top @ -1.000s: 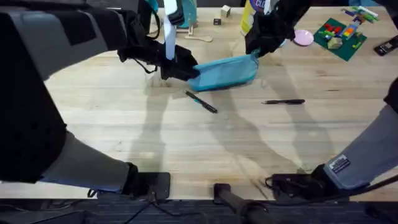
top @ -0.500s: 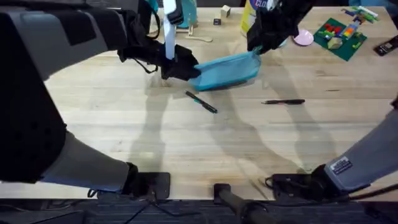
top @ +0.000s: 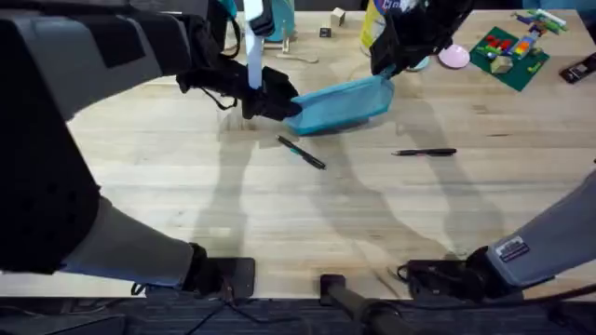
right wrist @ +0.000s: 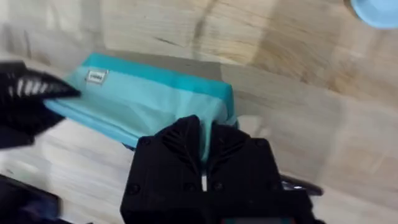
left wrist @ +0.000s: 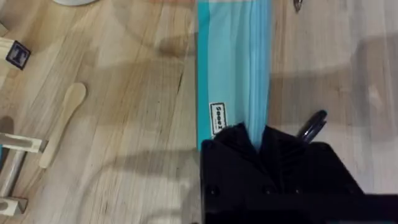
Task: Unzip the bag, pick up the pens from the table one at a time and place them inside, then zip the bag closed.
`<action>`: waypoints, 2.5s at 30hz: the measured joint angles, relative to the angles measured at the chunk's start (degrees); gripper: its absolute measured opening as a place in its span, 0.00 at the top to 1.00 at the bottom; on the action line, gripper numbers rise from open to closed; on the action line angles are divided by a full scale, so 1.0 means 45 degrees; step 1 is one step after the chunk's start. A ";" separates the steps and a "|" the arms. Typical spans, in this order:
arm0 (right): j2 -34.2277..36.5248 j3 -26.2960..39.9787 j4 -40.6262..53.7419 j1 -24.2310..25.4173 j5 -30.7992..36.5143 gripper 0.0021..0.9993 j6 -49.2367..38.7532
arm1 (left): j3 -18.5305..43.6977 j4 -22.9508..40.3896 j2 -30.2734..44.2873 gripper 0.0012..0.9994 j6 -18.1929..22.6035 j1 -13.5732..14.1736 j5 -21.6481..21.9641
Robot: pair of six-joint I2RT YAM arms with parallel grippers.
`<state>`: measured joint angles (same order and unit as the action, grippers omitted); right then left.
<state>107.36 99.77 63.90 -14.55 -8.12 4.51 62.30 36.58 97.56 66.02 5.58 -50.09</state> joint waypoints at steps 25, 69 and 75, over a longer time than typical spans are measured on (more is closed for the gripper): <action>-0.0008 0.0058 -0.0835 -0.2740 0.1918 0.97 -0.9367 | 0.0000 0.0214 0.0005 0.96 0.0000 -0.0376 0.1101; -0.0395 0.0155 -0.3107 -0.4351 0.2565 0.97 -1.0345 | 0.0000 0.0403 0.0005 0.96 -0.0005 -0.0491 0.1813; -0.0395 0.0155 -0.3607 -0.4425 0.2545 0.97 -1.0345 | -0.0005 0.0403 0.0005 0.96 -0.0006 -0.0491 0.1828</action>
<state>105.58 100.47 47.67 -34.46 3.33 -42.04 62.28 38.39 97.58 65.99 3.38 -41.87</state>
